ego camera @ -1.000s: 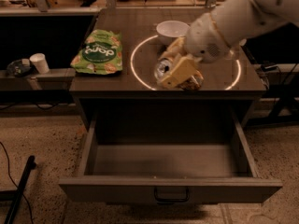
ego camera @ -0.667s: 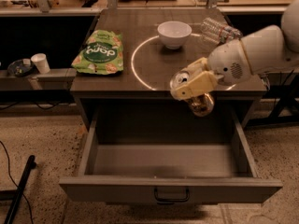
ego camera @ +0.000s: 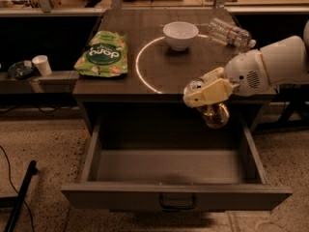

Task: Place orange can into top drawer

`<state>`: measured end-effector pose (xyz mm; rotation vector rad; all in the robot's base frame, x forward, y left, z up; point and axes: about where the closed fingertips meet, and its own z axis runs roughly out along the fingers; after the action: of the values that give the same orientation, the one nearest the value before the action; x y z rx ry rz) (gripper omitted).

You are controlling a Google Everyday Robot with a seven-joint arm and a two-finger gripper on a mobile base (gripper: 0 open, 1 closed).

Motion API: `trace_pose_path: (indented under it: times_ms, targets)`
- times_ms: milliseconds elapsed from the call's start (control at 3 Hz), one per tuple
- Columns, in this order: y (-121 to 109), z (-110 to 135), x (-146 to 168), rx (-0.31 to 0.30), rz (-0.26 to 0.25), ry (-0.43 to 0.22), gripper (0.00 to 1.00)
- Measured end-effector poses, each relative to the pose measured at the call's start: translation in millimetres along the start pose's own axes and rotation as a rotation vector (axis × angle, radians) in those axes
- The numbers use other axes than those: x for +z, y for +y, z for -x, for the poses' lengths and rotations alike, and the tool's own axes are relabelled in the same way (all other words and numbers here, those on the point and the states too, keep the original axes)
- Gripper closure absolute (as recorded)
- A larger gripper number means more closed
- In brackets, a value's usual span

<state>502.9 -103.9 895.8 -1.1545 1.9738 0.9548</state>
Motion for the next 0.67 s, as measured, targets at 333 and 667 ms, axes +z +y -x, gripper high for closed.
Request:
trace_pose_path:
  times_ms: [333,667]
  targets:
    - [-0.2,-0.4,0.3,0.0,0.0,0.001,1.0]
    - [-11.1,-13.4,13.0,0.022,0.037,-0.136,1.0]
